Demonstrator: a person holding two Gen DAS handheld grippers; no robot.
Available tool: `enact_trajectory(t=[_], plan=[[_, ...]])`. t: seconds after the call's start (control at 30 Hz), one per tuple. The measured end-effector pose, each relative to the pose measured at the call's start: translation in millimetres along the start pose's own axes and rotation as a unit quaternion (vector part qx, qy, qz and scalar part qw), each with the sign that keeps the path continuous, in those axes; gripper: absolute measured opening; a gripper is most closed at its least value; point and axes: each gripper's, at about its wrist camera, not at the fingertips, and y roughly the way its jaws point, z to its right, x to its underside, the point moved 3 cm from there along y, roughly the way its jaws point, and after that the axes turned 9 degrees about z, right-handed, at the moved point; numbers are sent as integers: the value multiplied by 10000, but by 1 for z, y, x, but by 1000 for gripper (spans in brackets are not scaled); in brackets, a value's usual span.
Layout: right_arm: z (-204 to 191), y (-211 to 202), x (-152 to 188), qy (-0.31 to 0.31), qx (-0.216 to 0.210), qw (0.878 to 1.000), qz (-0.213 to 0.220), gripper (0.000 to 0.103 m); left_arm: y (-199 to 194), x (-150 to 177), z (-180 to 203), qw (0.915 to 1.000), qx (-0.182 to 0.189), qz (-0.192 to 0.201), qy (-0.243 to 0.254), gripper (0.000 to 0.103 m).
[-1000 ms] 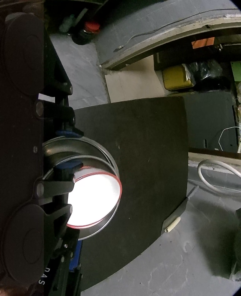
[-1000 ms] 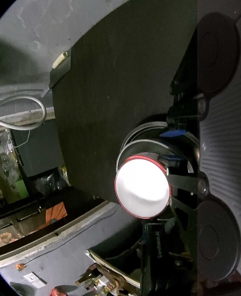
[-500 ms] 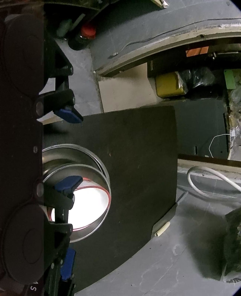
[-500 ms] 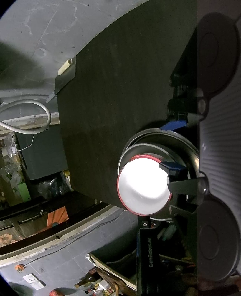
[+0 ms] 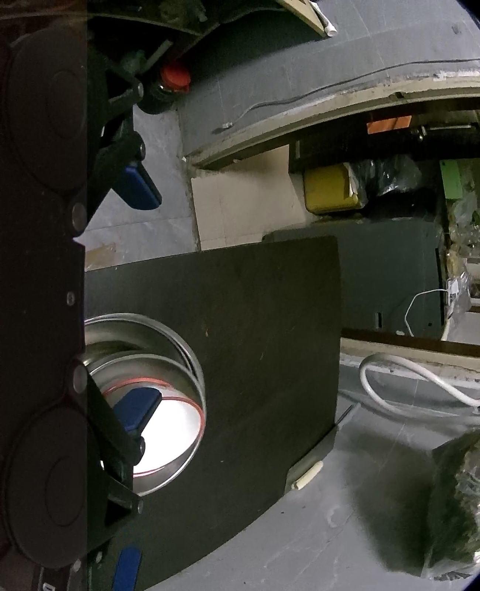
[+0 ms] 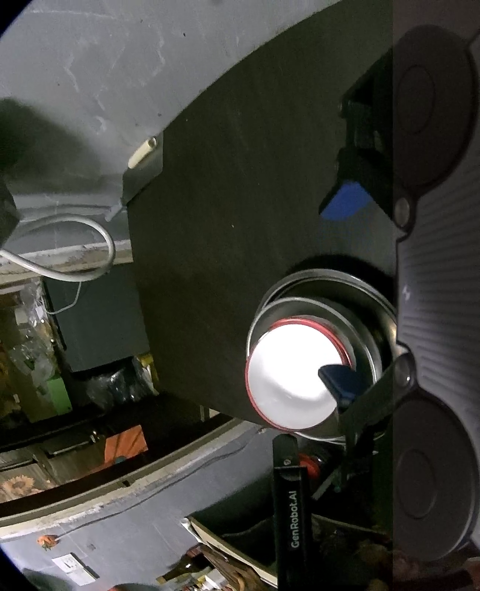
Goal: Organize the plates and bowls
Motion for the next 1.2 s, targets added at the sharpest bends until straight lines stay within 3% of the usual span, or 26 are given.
enact_trajectory(t=[0.2, 0.5, 0.7, 0.97, 1.2], plan=[[-2, -16, -4, 98, 237, 9991, 342, 103, -19, -4, -8, 9973, -90, 723, -130, 102], [-4, -43, 1, 364, 657, 9930, 909, 103, -34, -4, -15, 9937, 175, 1071, -271, 102], [-8, -52, 11, 328, 845, 9924, 834, 103, -41, 3, -11, 9928, 423, 1110, -150, 102], [-10, -63, 10, 136, 827, 9928, 854, 103, -50, 12, -6, 9922, 447, 1162, 54, 102], [2, -70, 9, 20, 520, 9943, 932, 103, -68, 16, 5, 9897, 309, 1399, -29, 102]])
